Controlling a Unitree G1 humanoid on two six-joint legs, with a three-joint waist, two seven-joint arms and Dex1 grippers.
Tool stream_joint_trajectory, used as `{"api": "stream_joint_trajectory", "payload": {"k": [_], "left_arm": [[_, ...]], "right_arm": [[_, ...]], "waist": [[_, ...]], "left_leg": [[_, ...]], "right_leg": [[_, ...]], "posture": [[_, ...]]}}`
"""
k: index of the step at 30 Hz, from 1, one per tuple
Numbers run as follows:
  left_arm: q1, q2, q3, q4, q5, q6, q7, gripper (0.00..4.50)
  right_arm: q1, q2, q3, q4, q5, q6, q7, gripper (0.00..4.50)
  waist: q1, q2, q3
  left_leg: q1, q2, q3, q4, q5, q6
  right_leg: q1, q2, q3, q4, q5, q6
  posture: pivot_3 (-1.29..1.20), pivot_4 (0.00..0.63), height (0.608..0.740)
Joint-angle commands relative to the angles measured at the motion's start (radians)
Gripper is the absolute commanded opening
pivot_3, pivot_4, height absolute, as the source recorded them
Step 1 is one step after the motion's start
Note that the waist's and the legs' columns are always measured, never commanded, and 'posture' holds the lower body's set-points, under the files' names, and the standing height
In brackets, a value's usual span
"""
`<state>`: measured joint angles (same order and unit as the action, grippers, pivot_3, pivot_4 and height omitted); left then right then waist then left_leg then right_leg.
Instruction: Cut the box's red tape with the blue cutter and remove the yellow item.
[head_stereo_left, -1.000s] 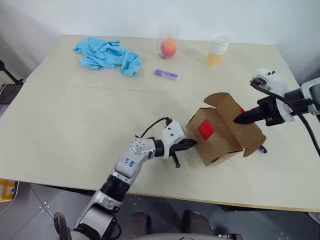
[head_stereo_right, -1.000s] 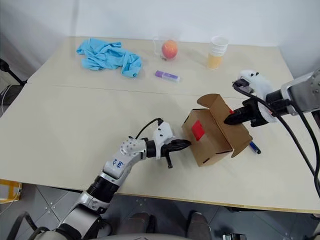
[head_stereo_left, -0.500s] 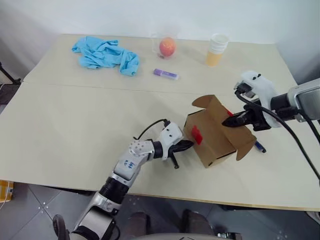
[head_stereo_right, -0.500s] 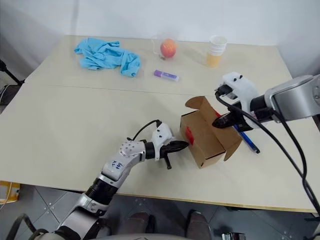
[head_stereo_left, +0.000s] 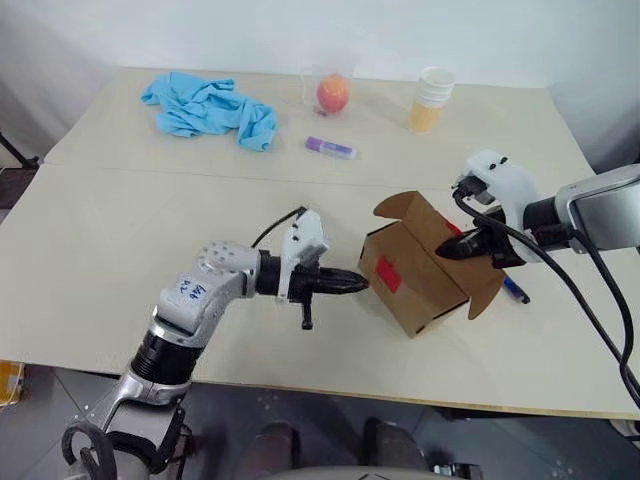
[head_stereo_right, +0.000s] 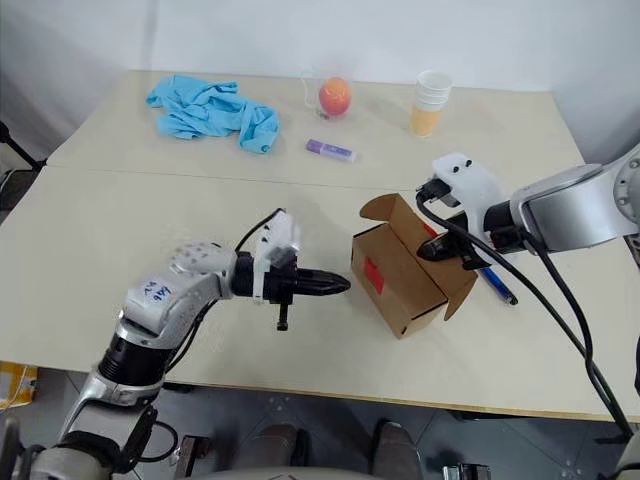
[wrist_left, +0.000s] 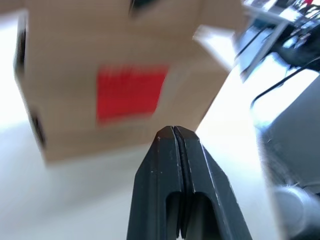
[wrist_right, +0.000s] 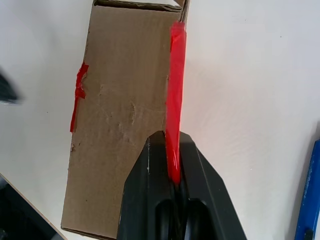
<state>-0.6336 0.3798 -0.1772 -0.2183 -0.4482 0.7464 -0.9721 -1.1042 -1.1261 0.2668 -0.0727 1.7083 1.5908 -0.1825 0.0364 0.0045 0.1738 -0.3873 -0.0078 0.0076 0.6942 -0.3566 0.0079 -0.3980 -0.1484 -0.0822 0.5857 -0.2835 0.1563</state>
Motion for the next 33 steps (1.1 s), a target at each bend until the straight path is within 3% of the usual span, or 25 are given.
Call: {"api": "stream_joint_trajectory", "payload": {"k": [1, 8, 14, 22, 27, 33], "left_arm": [[-0.049, -0.074, 0.014, 0.041, 0.012, -0.05, 0.089, 0.0], [-0.083, -0.195, -0.117, 0.202, 0.173, -0.211, 0.192, 0.0], [-0.06, -0.254, -0.14, 0.262, 0.229, -0.286, 0.242, 0.0], [0.023, -0.189, -0.211, 0.225, 0.222, -0.153, 0.179, 0.0], [0.076, -0.185, -0.227, 0.25, 0.255, -0.179, 0.206, 0.0], [0.09, -0.177, -0.169, 0.217, 0.234, -0.173, 0.237, 0.0]], "right_arm": [[0.002, 0.004, 0.002, -0.016, 0.046, -0.021, -0.033, 0.03], [0.015, 0.016, 0.01, -0.018, 0.075, -0.059, -0.091, 0.03], [0.041, 0.001, 0.004, -0.024, 0.107, -0.091, -0.131, 0.03], [0.112, -0.092, -0.056, 0.041, 0.126, -0.132, -0.138, 0.03], [0.12, -0.136, -0.096, 0.131, 0.101, -0.124, -0.119, 0.03], [0.141, -0.166, -0.13, 0.169, 0.073, -0.092, -0.087, 0.03]], "waist": [[0.0, -0.001, 0.0], [-0.009, -0.001, 0.001], [-0.009, -0.001, 0.001], [-0.006, -0.001, 0.001], [0.01, -0.001, 0.0], [0.03, -0.001, 0.0]], "left_leg": [[0.0, 0.0, 0.0, 0.001, 0.0, 0.0], [0.0, 0.0, 0.001, 0.003, 0.0, 0.0], [0.0, 0.0, 0.001, 0.004, 0.0, 0.0], [0.0, 0.001, 0.001, 0.005, 0.0, 0.0], [0.002, 0.0, 0.0, 0.005, 0.0, 0.001], [0.002, 0.0, 0.0, 0.006, 0.0, 0.001]], "right_leg": [[0.0, 0.0, 0.0, 0.0, 0.0, 0.0], [0.0, 0.001, 0.0, 0.003, 0.0, 0.0], [0.0, 0.001, 0.0, 0.004, 0.0, 0.0], [0.001, 0.0, 0.0, 0.004, 0.0, 0.0], [0.004, 0.0, 0.0, 0.003, 0.0, 0.0], [0.005, 0.0, 0.0, 0.002, 0.002, -0.001]], "posture": [[0.0, 0.15, 0.74], [0.0, 0.15, 0.74], [0.0, 0.15, 0.74], [0.0, 0.15, 0.74], [0.0, 0.15, 0.74], [0.0, 0.15, 0.74]]}}
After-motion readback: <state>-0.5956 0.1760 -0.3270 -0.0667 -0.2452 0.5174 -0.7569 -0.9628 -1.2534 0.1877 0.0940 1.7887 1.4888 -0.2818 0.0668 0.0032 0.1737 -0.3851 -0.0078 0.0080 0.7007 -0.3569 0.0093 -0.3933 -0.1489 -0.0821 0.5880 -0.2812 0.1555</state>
